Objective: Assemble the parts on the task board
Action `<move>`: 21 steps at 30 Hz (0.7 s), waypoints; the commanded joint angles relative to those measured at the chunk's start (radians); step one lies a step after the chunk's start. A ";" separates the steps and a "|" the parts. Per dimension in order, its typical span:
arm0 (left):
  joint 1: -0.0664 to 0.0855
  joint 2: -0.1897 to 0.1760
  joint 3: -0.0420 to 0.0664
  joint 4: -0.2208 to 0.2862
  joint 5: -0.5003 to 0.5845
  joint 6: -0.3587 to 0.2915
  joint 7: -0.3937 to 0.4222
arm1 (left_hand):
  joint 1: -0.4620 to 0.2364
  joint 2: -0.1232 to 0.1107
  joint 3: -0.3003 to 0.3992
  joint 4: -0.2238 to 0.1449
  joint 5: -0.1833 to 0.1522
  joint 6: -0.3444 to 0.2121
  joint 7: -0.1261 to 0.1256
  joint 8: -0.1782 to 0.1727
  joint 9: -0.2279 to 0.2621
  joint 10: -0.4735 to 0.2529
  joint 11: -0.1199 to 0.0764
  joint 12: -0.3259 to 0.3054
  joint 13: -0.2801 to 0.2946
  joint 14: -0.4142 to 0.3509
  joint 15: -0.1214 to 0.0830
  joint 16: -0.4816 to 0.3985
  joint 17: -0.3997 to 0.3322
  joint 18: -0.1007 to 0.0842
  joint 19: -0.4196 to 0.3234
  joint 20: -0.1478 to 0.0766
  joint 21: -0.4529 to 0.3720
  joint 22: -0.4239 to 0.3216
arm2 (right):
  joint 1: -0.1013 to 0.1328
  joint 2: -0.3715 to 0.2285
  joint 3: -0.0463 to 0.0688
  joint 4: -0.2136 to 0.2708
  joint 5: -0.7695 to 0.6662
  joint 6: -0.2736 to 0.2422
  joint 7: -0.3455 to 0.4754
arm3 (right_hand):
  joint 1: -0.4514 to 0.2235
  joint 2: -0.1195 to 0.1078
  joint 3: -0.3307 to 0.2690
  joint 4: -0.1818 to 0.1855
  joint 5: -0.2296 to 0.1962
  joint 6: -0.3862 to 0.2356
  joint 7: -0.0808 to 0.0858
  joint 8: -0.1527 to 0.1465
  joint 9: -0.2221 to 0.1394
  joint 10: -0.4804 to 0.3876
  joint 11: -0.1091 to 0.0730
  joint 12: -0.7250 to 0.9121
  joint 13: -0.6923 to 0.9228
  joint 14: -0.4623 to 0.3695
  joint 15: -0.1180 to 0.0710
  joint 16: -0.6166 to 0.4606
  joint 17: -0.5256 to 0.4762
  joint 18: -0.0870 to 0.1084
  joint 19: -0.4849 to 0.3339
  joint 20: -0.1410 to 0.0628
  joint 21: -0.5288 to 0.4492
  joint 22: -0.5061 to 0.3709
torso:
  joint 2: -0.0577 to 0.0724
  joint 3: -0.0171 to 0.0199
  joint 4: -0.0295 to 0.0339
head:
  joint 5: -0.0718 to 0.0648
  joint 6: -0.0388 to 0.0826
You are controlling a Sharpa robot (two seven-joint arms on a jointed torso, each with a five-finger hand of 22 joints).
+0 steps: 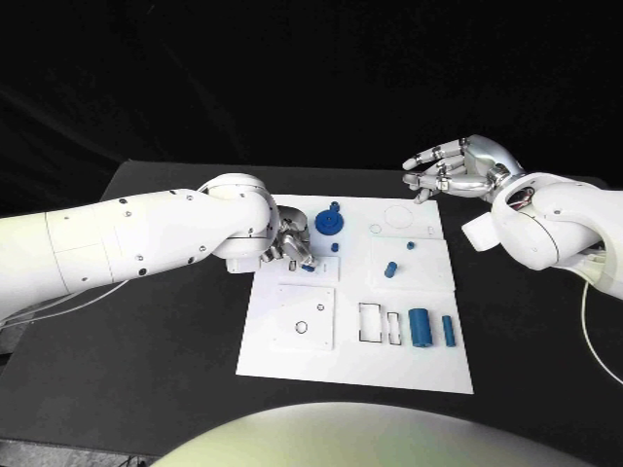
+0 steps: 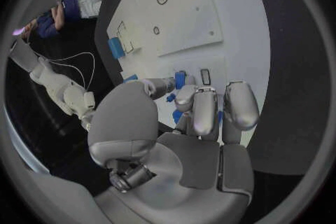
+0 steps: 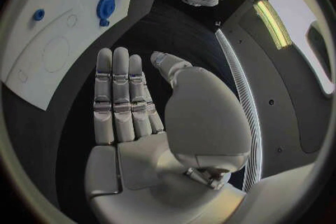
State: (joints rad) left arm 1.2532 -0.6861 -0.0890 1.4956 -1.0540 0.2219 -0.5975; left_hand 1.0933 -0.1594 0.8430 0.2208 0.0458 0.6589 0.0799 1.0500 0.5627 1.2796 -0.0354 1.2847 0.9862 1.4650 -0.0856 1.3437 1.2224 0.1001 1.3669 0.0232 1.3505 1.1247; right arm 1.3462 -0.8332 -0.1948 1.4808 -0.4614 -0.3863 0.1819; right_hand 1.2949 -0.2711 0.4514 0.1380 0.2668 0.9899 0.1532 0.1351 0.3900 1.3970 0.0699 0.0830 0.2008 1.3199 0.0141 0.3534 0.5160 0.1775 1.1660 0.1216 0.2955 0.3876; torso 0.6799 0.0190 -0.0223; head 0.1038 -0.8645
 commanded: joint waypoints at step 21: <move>-0.001 0.014 -0.001 -0.011 0.001 0.040 -0.001 | -0.062 0.008 0.085 -0.103 0.002 0.059 -0.047 0.003 0.194 0.008 -0.002 -0.002 -0.006 0.020 -0.009 -0.005 0.002 -0.012 0.003 -0.007 0.002 0.002 | -0.001 -0.006 0.000 0.009 -0.007 0.018 0.008 | -0.002 -0.002 0.001 0.003 -0.002 -0.007 0.001 -0.002 0.001 -0.005 0.002 -0.007 0.002 -0.006 0.001 -0.003 0.004 0.004 -0.003 0.004 -0.006 -0.002 | 0.000 -0.0008 0.0004 | -0.002 0.003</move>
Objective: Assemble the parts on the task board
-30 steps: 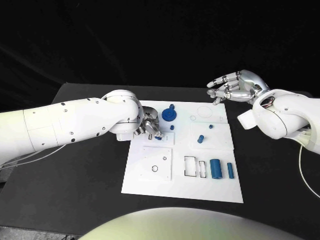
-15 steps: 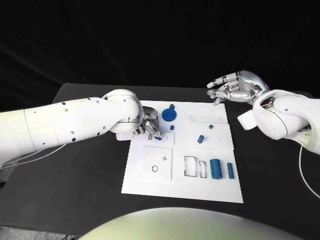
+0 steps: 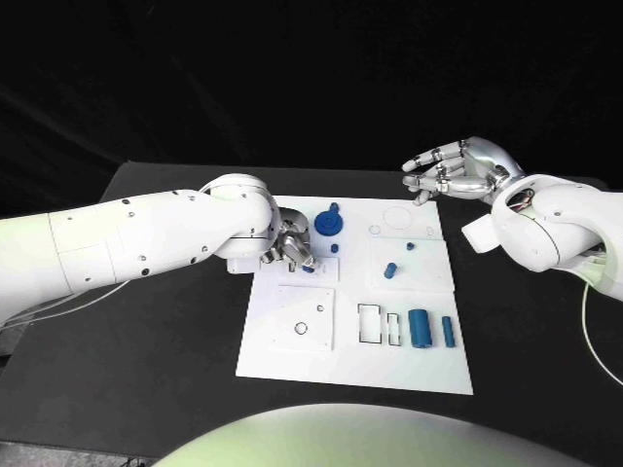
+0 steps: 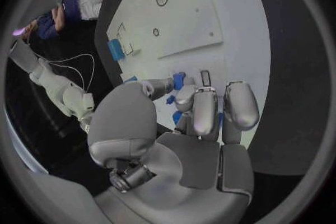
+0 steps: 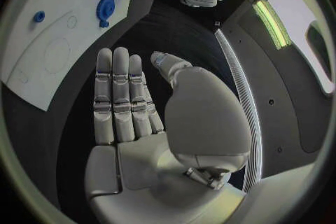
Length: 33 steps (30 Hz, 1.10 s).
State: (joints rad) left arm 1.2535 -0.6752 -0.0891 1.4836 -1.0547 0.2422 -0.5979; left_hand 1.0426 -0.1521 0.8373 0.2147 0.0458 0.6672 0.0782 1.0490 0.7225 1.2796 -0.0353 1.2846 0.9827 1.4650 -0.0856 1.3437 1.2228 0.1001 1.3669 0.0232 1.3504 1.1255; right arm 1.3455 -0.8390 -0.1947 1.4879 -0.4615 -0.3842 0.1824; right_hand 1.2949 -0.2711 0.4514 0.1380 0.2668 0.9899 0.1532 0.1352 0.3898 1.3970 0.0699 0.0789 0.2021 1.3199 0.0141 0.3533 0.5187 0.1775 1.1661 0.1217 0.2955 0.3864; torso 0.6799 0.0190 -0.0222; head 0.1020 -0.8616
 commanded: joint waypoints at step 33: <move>0.000 0.009 -0.001 -0.010 0.003 0.024 -0.001 | -0.092 0.005 -0.049 -0.031 0.002 0.068 -0.047 -0.007 0.036 0.005 -0.002 0.001 -0.005 0.020 -0.009 -0.006 0.003 -0.012 0.004 -0.008 0.000 0.002 | -0.001 -0.003 0.000 0.006 -0.007 0.015 0.009 | -0.004 -0.003 -0.001 0.004 -0.002 -0.008 0.001 -0.001 0.002 -0.006 0.002 -0.004 0.003 -0.008 0.001 -0.003 0.006 0.004 -0.003 0.005 -0.007 -0.003 | 0.000 -0.0006 -0.0002 | -0.002 -0.001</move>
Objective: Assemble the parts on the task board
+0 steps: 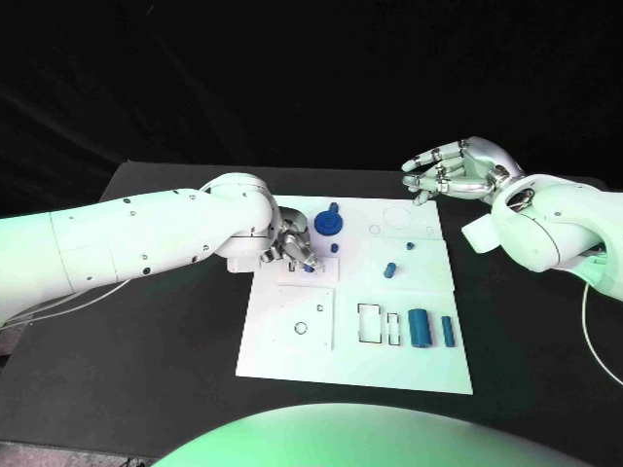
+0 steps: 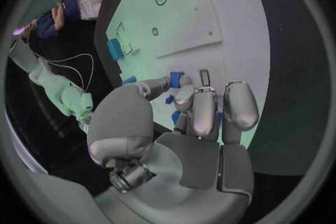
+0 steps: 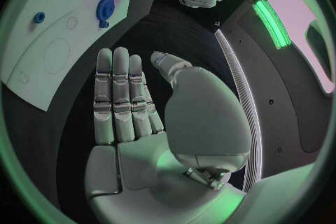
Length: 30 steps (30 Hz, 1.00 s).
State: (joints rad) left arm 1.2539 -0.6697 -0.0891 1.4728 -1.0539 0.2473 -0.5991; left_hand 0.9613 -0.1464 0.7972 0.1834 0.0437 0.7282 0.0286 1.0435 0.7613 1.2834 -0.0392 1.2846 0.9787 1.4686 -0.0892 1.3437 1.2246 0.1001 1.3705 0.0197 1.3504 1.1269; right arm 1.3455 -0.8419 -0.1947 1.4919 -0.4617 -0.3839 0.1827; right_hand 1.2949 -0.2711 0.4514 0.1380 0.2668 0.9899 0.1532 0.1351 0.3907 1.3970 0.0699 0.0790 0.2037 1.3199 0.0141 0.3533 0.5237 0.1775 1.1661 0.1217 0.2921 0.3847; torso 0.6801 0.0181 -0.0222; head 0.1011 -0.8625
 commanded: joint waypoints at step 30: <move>-0.001 0.005 -0.001 -0.014 0.000 0.025 -0.001 | -0.042 0.004 -0.097 0.053 0.005 0.014 0.005 -0.010 -0.002 -0.002 0.004 0.002 -0.005 0.016 -0.004 -0.006 0.001 -0.012 0.001 -0.002 -0.001 0.003 | -0.001 -0.003 0.000 0.005 -0.005 0.014 0.012 | -0.009 -0.004 -0.003 0.007 -0.002 -0.010 0.002 -0.002 0.001 -0.007 0.003 -0.005 0.003 -0.010 0.002 -0.004 0.004 0.004 -0.003 0.006 -0.006 -0.004 | 0.000 0.0003 0.0003 | 0.002 0.000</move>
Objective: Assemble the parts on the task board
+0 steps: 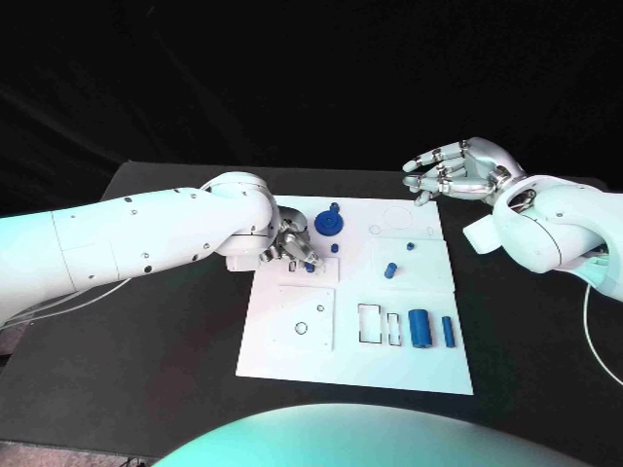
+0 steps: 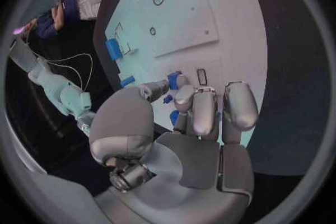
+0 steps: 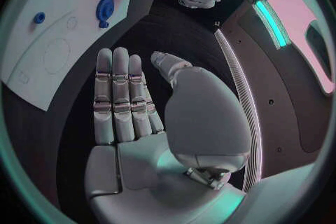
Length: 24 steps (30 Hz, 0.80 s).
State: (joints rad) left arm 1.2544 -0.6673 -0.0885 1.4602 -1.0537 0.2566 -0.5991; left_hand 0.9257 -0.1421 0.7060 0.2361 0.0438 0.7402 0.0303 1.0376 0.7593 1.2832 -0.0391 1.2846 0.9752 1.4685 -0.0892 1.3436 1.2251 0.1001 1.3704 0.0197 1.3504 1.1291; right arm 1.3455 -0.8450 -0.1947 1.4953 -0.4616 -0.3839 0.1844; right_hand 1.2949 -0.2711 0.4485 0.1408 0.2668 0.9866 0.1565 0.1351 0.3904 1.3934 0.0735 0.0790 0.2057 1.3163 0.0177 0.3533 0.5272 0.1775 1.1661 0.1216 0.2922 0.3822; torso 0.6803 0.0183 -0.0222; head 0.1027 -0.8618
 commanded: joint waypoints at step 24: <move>-0.001 -0.019 0.010 0.031 0.011 -0.006 0.000 | -0.025 -0.020 -0.116 0.051 0.005 0.004 0.004 -0.009 0.003 -0.005 0.004 0.003 -0.007 0.016 -0.003 -0.007 0.001 -0.011 0.000 -0.002 -0.004 -0.002 | -0.001 0.000 0.000 -0.004 -0.003 0.015 0.013 | -0.013 -0.004 -0.003 0.008 -0.003 -0.007 -0.001 -0.002 0.002 -0.004 0.000 -0.006 0.002 -0.008 -0.001 -0.004 0.003 0.004 -0.004 0.006 -0.007 -0.003 | -0.001 -0.0001 -0.0002 | 0.000 0.005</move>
State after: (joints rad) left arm 1.2525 -0.6830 -0.0815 1.4837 -1.0524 0.2543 -0.5998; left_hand 0.9082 -0.1576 0.5943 0.2871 0.0439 0.7401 0.0301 1.0334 0.7614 1.2832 -0.0390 1.2846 0.9693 1.4685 -0.0891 1.3437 1.2257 0.1001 1.3704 0.0197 1.3504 1.1282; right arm 1.3451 -0.8457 -0.1947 1.4921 -0.4611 -0.3836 0.1864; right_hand 1.2909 -0.2750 0.4456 0.1437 0.2668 0.9866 0.1565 0.1351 0.3910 1.3935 0.0735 0.0790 0.2063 1.3163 0.0177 0.3533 0.5299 0.1775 1.1660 0.1217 0.2883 0.3799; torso 0.6808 0.0177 -0.0226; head 0.1030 -0.8577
